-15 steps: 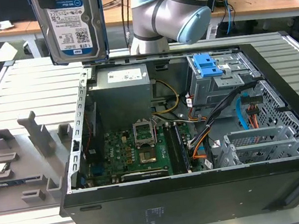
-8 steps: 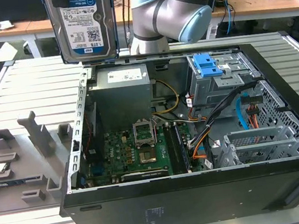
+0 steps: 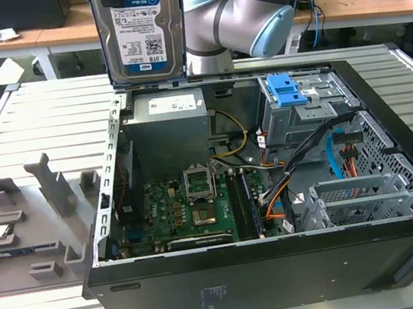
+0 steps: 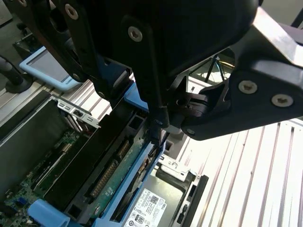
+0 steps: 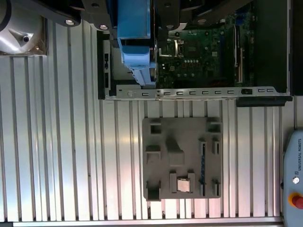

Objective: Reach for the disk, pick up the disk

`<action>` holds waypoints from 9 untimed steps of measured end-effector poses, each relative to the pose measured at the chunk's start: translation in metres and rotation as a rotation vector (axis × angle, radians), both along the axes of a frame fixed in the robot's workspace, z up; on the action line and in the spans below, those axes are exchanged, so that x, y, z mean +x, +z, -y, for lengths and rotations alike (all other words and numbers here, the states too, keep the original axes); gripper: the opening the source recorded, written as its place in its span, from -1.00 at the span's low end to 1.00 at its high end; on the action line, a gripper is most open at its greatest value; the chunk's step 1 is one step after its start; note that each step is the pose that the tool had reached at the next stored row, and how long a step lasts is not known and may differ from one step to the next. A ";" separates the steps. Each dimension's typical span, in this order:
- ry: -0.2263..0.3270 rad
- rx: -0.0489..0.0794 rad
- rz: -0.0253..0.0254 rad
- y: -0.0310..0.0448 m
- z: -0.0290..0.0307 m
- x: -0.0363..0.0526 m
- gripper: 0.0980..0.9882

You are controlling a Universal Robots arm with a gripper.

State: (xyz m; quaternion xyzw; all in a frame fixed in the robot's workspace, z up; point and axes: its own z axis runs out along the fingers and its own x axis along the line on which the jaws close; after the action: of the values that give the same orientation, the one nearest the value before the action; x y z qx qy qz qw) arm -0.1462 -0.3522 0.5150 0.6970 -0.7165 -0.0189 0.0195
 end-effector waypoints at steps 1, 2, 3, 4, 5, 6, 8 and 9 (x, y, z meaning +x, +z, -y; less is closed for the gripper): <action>0.000 0.000 -0.0003 0.0000 0.0000 0.0031 -0.39; 0.000 0.000 -0.0006 0.0000 0.0000 0.0066 -0.39; 0.000 0.000 -0.0008 0.0000 -0.0001 0.0095 -0.39; 0.000 0.000 -0.0009 0.0000 0.0000 0.0115 -0.39; 0.000 0.000 -0.0012 0.0000 0.0000 0.0157 -0.39; 0.000 0.000 -0.0015 0.0000 0.0000 0.0197 -0.39; 0.000 0.000 -0.0019 0.0000 0.0000 0.0245 -0.39; 0.000 0.000 -0.0021 0.0000 0.0000 0.0266 -0.39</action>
State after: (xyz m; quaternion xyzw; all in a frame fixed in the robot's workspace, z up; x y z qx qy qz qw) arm -0.1196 -0.3521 0.5150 0.6970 -0.7165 -0.0196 0.0202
